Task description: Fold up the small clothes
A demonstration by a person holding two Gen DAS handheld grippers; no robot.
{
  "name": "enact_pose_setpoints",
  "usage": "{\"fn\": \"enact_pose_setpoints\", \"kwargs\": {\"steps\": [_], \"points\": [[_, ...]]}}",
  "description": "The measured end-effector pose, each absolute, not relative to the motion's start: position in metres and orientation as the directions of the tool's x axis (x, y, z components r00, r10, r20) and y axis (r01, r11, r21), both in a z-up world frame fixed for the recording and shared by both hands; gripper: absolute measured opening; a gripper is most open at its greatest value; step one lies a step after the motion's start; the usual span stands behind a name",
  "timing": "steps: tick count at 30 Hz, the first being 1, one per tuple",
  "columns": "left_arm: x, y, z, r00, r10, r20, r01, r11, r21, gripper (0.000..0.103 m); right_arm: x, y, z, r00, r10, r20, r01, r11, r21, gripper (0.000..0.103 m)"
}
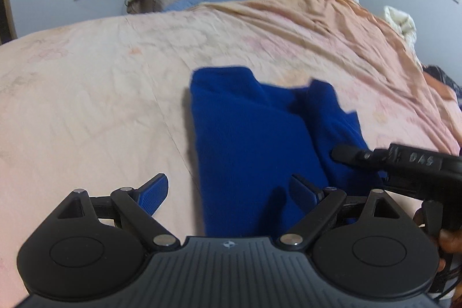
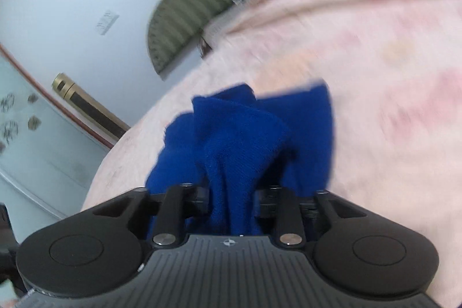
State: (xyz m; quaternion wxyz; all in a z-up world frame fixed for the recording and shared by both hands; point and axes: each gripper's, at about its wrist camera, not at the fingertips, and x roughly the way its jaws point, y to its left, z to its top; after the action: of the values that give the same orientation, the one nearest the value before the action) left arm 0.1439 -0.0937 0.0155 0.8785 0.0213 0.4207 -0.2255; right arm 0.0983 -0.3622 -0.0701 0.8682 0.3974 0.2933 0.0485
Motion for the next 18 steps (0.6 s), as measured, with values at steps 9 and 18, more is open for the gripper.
{"fn": "enact_pose_setpoints", "kwargs": {"steps": [9,18], "points": [[0.116,-0.091,0.003,0.59,-0.32,-0.741,0.391,0.917,-0.084,0.091,0.029,-0.324,-0.035,0.835,0.238,-0.497,0.06,0.857,0.511,0.084],[0.101,-0.094,0.0,0.622,-0.287,-0.729,0.377,0.925,-0.042,0.091,0.027,-0.26,-0.023,0.828,0.084,-0.555,-0.017,0.992,0.124,0.063]]}}
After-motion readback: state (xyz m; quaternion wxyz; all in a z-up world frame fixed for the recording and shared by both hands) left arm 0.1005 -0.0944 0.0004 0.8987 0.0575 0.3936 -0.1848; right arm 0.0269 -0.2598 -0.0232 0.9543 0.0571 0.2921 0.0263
